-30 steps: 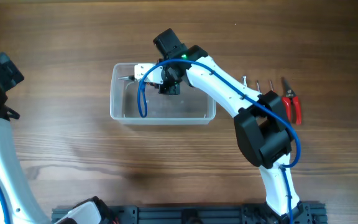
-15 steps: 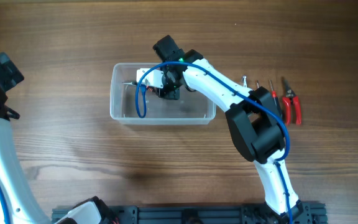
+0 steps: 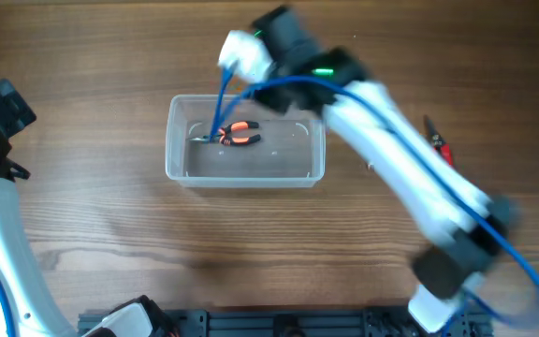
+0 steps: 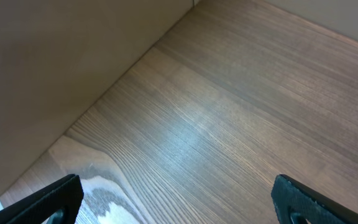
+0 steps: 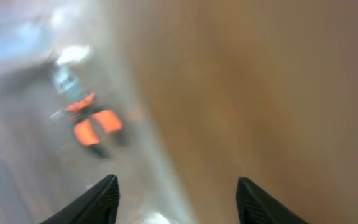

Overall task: Pack container
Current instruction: 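Carry the pliers into the container and open the right gripper, then grasp the red-handled snips with the right gripper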

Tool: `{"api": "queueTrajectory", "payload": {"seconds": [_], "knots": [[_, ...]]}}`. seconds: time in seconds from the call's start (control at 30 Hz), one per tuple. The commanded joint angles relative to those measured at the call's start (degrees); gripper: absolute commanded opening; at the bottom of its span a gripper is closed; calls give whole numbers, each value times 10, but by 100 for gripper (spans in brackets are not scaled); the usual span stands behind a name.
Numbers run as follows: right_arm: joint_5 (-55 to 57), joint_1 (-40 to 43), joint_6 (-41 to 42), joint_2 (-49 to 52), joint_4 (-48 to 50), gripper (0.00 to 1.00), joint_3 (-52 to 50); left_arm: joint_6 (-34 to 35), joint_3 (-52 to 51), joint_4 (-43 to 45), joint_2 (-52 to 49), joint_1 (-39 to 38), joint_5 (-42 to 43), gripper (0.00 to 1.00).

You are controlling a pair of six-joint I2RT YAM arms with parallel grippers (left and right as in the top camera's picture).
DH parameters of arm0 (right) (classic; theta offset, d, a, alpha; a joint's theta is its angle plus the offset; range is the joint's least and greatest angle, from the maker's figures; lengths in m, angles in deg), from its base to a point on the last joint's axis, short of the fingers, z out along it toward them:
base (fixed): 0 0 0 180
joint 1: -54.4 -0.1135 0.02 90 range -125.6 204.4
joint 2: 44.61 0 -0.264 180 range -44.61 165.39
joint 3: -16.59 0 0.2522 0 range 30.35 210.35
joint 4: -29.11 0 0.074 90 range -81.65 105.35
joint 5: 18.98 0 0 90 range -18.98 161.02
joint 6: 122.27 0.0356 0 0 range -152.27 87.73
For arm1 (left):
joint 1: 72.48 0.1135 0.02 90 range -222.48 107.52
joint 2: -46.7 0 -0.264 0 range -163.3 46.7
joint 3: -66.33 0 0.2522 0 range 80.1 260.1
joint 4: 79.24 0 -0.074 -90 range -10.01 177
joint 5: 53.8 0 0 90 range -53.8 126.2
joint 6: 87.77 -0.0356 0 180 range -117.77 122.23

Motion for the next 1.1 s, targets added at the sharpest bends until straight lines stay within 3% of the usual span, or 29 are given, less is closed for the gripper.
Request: {"api": "queueTrajectory", "payload": {"seconds": [0.0,0.17,0.37,0.57,0.8,0.83,0.9,1.07], "knots": [[87,108,95,-100,-35,68,14,8,0,0,-3,3,-5,100],[21,350,296,-93,-116,73,-10,8,0,0,-3,3,-5,100],[-88,485,301,4,-120,75,-134,8,0,0,-3,3,-5,100],[-108,502,297,119,-134,69,-191,8,0,0,-3,3,-5,100],[-106,502,279,145,-137,64,-196,8,0,0,-3,3,-5,100],[-106,502,277,145,-137,60,-196,8,0,0,-3,3,-5,100],[-106,502,278,146,-137,44,-196,8,0,0,-3,3,-5,100],[-106,502,278,146,-135,43,-217,8,0,0,-3,3,-5,100]]}}
